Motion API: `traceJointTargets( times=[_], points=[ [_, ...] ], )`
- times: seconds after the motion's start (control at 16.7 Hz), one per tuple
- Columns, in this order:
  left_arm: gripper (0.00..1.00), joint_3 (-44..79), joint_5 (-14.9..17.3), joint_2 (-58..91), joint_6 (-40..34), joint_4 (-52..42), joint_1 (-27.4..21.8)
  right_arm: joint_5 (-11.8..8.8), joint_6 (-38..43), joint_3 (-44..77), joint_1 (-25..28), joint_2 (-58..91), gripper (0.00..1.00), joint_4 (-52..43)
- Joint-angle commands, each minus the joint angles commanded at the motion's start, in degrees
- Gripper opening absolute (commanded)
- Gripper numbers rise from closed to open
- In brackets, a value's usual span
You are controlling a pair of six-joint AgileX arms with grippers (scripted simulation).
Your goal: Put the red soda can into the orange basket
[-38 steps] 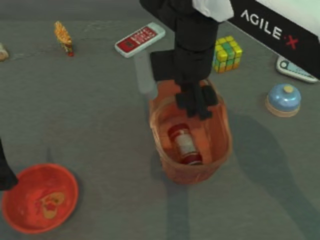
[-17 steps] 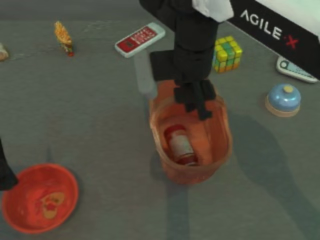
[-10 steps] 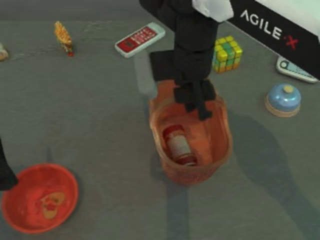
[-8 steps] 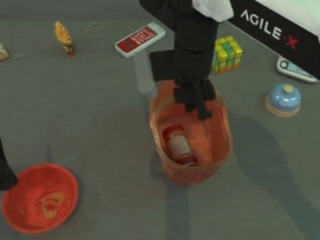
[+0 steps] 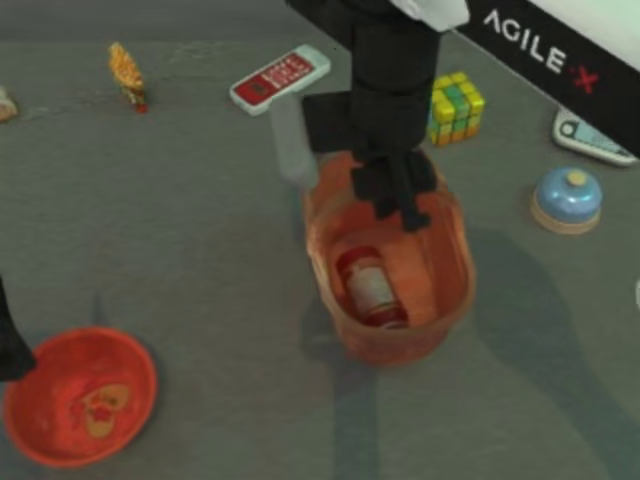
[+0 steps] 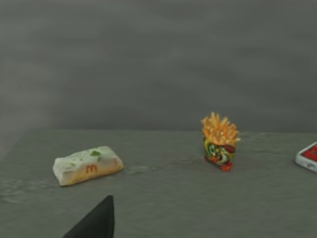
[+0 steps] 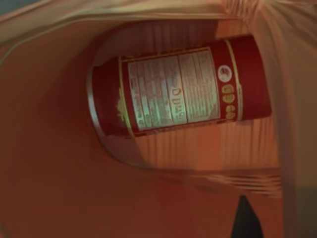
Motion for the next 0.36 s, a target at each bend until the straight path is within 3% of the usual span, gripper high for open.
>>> traceJointTargets(
  times=[0.36],
  points=[
    [1.0, 0.0, 0.0, 0.0, 0.0, 0.0, 0.0, 0.01, -1.34, 11.35, -1.13, 1.25, 0.0, -9.52]
  ],
)
